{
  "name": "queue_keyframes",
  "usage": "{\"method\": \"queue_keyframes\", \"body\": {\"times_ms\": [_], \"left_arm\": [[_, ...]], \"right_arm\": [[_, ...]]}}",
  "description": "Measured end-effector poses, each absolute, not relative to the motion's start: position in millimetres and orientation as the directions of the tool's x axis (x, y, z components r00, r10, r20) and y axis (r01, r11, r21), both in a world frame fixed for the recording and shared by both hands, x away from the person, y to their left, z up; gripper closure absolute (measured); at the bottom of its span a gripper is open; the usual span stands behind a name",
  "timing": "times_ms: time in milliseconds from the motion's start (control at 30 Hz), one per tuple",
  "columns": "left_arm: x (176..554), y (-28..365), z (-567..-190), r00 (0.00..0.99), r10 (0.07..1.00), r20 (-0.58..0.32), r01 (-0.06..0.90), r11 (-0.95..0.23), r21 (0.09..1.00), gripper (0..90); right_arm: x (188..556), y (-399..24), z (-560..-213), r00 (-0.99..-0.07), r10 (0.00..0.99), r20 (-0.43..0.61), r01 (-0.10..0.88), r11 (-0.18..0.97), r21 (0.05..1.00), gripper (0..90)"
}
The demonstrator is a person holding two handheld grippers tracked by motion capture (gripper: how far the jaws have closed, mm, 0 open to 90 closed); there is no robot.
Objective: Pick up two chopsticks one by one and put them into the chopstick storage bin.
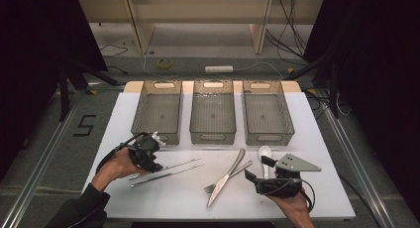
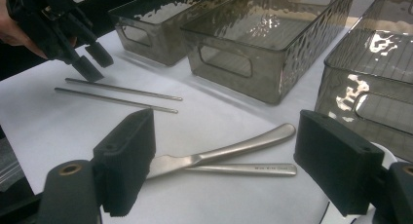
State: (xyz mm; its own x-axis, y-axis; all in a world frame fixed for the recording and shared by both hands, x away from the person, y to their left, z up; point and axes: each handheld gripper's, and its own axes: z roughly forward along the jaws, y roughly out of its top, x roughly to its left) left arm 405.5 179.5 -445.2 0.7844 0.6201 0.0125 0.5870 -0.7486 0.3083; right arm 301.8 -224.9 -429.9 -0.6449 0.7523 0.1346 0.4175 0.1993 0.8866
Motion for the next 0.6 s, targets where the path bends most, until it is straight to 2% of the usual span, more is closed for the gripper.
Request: {"method": "queue_keyframes", "body": {"times_ms": [433,600], "left_arm": [[406,176,-455,0.807,0.591,0.008,0.571,-0.782,0.249,69.2],[407,175,-458,0.817,0.577,0.005,0.561,-0.796,0.228,72.1]], "right_arm": [[302,-224,-431,-0.645,0.75,0.143,0.432,0.204,0.878,24.8],[302,-224,-431,-0.648,0.748,0.142,0.434,0.209,0.876,24.9]]}}
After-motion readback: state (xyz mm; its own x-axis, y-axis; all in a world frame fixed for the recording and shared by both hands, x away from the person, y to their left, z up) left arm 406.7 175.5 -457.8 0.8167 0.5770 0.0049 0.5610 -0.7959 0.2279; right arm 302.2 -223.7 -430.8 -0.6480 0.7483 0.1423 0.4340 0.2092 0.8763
